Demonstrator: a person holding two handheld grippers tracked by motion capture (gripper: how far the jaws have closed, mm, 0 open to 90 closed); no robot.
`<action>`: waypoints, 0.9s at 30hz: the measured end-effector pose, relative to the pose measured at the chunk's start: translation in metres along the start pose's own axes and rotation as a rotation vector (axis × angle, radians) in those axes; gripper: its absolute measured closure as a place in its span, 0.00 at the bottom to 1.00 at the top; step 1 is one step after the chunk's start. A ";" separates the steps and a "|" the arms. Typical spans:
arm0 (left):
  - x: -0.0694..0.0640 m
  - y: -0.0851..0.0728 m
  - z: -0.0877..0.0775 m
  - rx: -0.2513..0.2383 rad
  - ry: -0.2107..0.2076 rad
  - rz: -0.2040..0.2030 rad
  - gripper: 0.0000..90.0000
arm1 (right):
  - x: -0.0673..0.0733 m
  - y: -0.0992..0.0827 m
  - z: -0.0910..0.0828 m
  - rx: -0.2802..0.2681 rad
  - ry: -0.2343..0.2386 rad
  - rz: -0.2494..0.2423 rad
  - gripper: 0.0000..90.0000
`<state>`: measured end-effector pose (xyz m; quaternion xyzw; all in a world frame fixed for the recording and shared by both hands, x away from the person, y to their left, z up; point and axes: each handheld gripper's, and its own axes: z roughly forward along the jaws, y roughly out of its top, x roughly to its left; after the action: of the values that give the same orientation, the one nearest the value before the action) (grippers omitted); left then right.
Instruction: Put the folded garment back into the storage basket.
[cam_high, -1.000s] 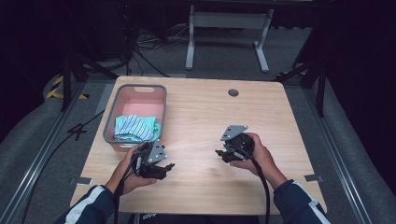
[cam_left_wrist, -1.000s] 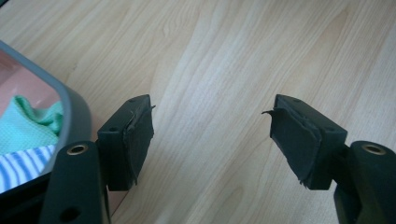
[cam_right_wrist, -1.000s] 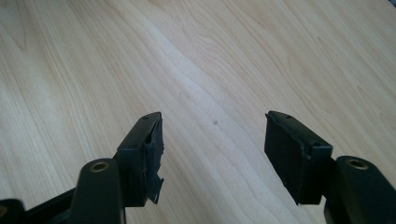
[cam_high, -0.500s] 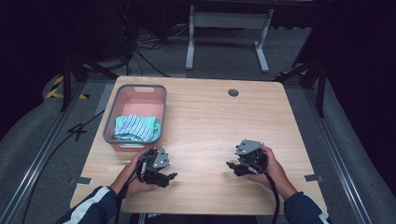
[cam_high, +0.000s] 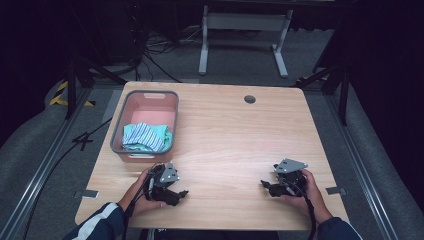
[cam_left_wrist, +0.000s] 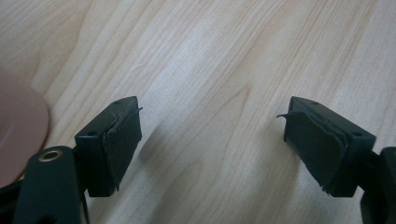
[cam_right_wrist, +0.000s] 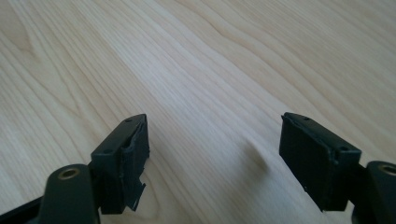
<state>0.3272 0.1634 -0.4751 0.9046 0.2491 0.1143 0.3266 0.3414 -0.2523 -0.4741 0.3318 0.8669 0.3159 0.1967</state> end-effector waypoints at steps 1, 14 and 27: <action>0.000 -0.002 0.000 -0.012 -0.006 -0.002 0.22 | -0.001 -0.003 -0.001 -0.006 0.004 0.020 0.27; 0.002 -0.011 0.001 -0.055 -0.033 -0.058 0.16 | -0.011 -0.035 -0.014 -0.069 0.002 0.190 0.21; 0.003 -0.009 0.004 -0.050 -0.043 -0.052 0.12 | -0.011 -0.037 -0.016 -0.069 0.007 0.191 0.21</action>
<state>0.3277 0.1692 -0.4836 0.8916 0.2623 0.0926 0.3573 0.3243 -0.2882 -0.4862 0.4047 0.8206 0.3640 0.1739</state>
